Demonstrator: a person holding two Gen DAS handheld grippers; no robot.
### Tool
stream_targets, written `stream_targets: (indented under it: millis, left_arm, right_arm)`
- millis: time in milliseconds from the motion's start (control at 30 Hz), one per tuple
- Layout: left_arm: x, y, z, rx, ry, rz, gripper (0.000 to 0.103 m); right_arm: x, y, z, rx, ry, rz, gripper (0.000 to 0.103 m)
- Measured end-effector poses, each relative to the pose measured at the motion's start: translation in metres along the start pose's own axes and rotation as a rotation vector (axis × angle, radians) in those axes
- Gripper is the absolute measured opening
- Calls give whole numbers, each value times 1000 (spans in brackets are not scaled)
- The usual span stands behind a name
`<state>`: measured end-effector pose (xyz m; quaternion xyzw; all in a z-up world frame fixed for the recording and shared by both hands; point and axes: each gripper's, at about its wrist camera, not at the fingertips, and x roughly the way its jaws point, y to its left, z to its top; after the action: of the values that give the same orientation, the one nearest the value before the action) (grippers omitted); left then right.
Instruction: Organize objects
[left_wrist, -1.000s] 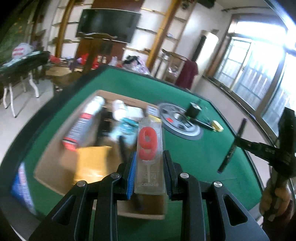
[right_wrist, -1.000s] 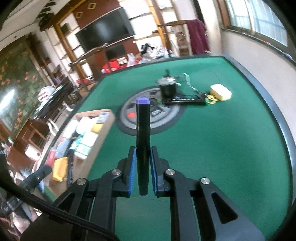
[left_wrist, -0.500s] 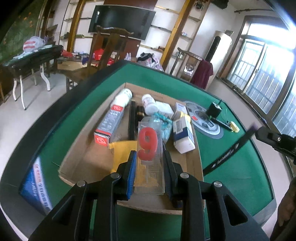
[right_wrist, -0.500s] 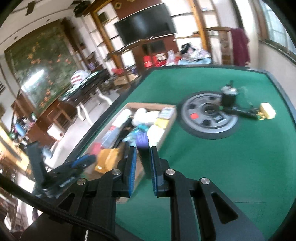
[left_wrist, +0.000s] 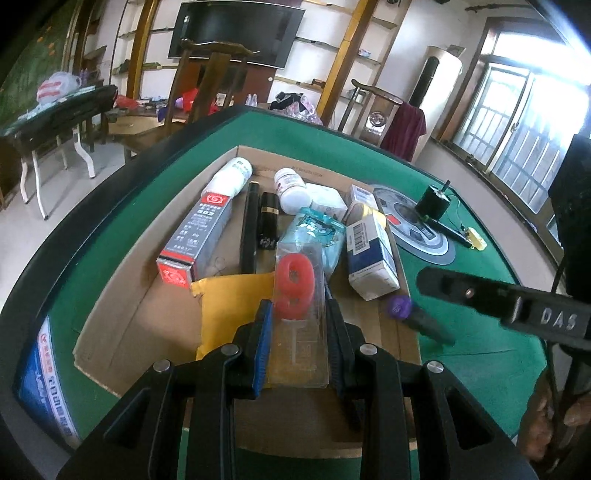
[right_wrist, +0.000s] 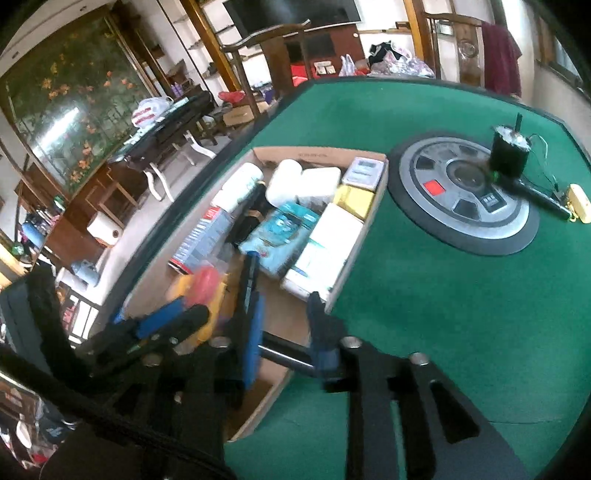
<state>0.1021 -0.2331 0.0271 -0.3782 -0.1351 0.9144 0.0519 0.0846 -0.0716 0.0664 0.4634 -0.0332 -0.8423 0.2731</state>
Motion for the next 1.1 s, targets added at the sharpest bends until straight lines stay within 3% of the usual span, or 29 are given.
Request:
stream_targets:
  millis: [167, 333, 500, 600, 833, 900, 1033, 1100]
  left_arm:
    - [4, -7, 0, 16, -1, -7, 23]
    - [7, -17, -1, 62, 10, -4, 24]
    - [9, -20, 0, 77, 16, -2, 28]
    - [7, -19, 3, 61, 25, -32, 43]
    - [-15, 2, 11, -54, -15, -69, 48]
    - [-25, 9, 11, -81, -42, -65, 51]
    - [-36, 15, 7, -96, -77, -61, 52]
    - [-38, 12, 4, -84, -86, -63, 52]
  right_arm:
    - [3, -10, -6, -21, 24, -73, 43]
    - [2, -26, -18, -2, 61, 17, 45]
    - [-14, -29, -34, -107, 62, 1, 49]
    - [-26, -26, -41, -168, 48, -7, 49]
    - [-34, 1, -66, -438, 83, -164, 49]
    - [-34, -6, -65, -385, 113, -173, 49]
    - [-40, -48, -59, -25, 138, -20, 49]
    - [-39, -64, -59, 108, 124, 12, 49]
